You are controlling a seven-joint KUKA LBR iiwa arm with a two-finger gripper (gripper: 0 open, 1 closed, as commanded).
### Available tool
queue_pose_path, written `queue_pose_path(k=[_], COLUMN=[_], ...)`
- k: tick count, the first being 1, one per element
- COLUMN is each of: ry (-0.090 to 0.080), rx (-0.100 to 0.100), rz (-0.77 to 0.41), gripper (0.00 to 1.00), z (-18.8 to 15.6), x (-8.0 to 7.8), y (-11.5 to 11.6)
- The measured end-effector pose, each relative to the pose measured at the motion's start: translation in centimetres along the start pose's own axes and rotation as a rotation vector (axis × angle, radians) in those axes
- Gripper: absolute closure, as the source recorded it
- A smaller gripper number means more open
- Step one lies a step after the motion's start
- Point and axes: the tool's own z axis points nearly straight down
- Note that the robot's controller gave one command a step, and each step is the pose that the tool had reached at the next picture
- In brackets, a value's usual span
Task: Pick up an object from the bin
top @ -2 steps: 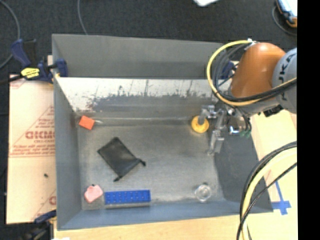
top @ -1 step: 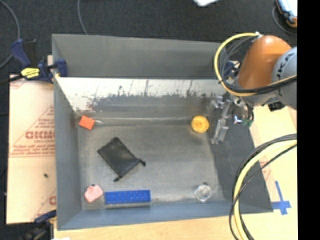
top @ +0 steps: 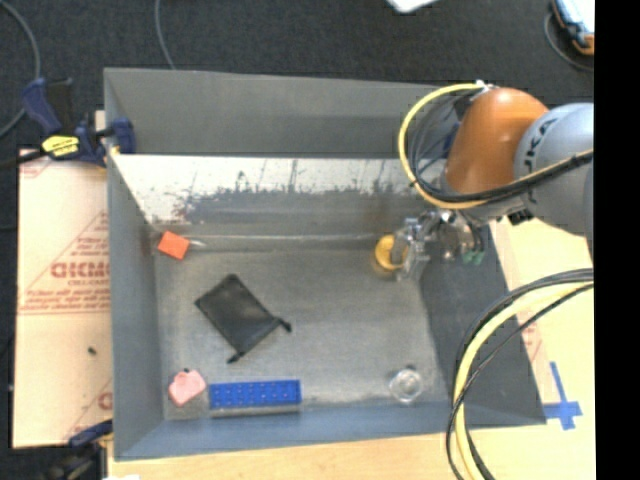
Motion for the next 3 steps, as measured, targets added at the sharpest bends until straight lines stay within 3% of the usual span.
queue_pose_path(k=[1, 2, 3], ry=[0.0, -0.038, -0.038], rx=[0.0, 0.012, 0.012], rz=[0.0, -0.229, -0.229], gripper=[1.0, 1.0, 1.0], z=[0.0, 0.1, 0.1], x=[0.0, 4.9, 4.9], y=[0.0, 1.4, 1.4])
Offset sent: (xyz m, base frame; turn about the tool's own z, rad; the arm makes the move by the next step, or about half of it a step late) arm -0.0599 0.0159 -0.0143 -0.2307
